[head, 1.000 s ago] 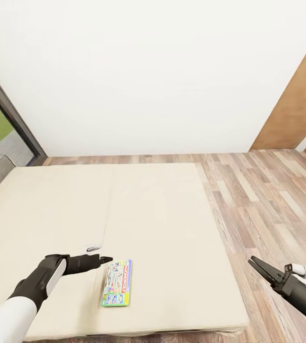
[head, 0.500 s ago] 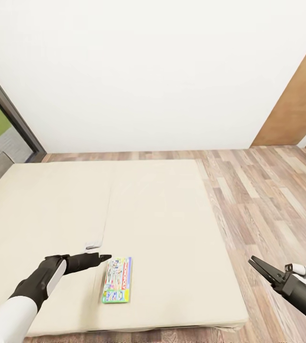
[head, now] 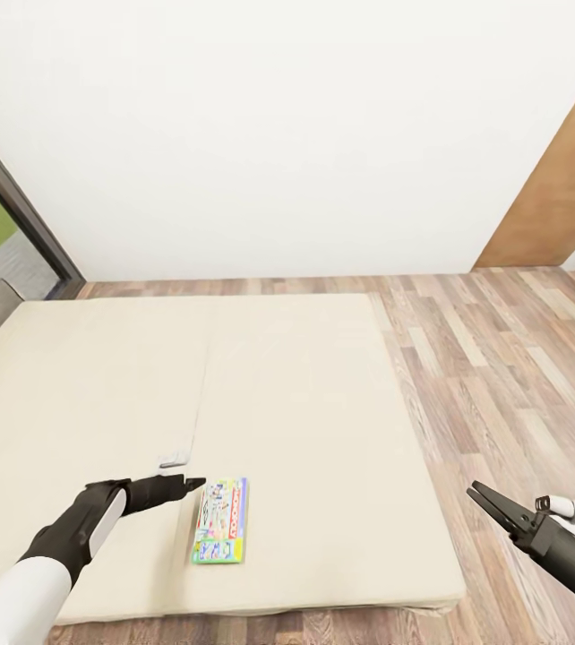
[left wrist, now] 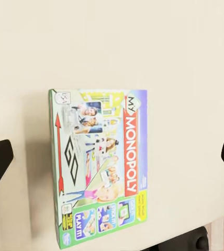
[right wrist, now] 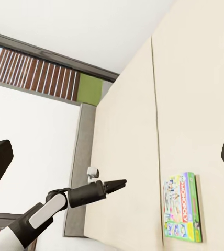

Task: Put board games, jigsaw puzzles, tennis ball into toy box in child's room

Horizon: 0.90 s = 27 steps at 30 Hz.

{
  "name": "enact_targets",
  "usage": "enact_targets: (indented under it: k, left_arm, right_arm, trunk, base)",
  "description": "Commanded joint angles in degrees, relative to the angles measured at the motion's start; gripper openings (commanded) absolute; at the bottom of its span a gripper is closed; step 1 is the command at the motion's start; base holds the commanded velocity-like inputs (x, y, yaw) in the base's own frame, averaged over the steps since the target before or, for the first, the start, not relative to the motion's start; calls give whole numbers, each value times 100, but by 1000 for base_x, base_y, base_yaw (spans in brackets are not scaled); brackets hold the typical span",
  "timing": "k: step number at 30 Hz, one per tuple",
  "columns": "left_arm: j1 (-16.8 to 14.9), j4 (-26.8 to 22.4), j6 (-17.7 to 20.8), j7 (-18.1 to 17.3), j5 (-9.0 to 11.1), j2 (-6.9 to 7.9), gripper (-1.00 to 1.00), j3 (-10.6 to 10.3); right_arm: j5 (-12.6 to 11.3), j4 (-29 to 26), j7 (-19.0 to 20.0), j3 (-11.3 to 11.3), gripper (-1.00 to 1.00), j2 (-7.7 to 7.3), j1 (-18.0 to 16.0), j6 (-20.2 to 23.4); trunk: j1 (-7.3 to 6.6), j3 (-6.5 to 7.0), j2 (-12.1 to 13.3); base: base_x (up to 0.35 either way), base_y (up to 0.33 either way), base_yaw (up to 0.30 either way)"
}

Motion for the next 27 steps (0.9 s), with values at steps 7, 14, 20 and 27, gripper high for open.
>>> enact_targets:
  k: [7, 14, 20, 27]
  left_arm:
    - [-2, 51, -266, 29, 57, 3, 100, -37]
    - [-2, 184, -399, 34, 49, 3, 100, -35]
    - [-2, 234, -615, 36, 50, 0, 100, -50]
    - [-2, 349, -704, 36, 42, 2, 100, -48]
  right_arm:
    - [-3, -1, 8, -4, 100, -1, -3, 27]
    - [-1, -1, 8, -4, 100, -1, -3, 27]
    - [-1, -1, 8, -4, 100, -1, -3, 27]
    - [0, -1, 8, -4, 100, -1, -3, 27]
  trunk:
    - [3, -74, -10]
    - [3, -139, -10]
    - [3, -195, -10]
    - [3, -261, -10]
  base:
    - [0, 0, 0]
    - [0, 0, 0]
    - [0, 0, 0]
    - [0, 0, 0]
